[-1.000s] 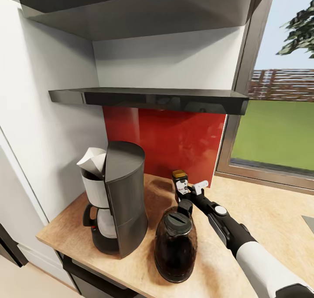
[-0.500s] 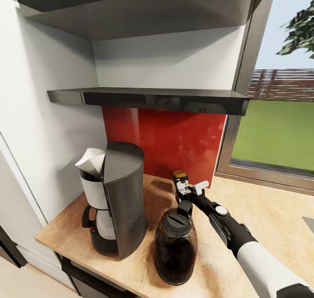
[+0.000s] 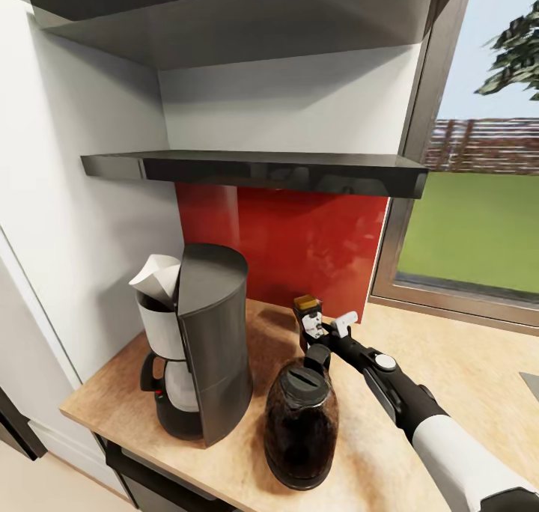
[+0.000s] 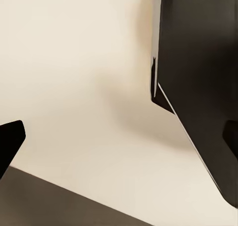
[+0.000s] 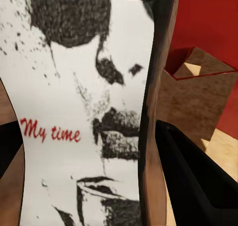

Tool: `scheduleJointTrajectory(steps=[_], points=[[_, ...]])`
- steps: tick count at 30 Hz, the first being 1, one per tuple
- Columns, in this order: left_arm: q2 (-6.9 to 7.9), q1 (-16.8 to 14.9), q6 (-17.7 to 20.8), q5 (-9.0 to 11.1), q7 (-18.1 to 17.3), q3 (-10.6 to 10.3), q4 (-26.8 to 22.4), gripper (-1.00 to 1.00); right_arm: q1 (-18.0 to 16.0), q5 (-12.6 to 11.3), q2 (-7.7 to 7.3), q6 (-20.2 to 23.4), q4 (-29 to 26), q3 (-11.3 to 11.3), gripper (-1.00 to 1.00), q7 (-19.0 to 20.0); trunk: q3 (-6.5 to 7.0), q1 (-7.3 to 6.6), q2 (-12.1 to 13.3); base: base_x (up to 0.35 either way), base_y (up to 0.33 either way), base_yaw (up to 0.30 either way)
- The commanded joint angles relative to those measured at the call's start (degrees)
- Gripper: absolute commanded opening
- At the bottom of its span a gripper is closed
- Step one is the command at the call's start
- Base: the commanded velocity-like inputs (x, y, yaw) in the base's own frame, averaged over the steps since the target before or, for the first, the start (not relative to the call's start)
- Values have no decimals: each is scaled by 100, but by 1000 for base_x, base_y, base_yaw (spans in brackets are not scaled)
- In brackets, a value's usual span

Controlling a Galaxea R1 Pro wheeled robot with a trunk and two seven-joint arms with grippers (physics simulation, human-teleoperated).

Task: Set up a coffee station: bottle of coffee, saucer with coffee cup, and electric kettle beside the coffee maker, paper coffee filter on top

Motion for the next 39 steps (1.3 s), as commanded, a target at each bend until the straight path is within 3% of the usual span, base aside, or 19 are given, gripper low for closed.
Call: scheduleJointTrajectory(steps=[1,39], points=[[-4,-4,-27,50,8,-49,8,100,-7,-71,-4,-7,2,33,-100,5,-11,4,-12,75,0,0],[-14,-4,-27,53,23,-49,8,100,-7,-87,-1,2,-11,39,-100,19,-11,4,-12,42,-13,12]])
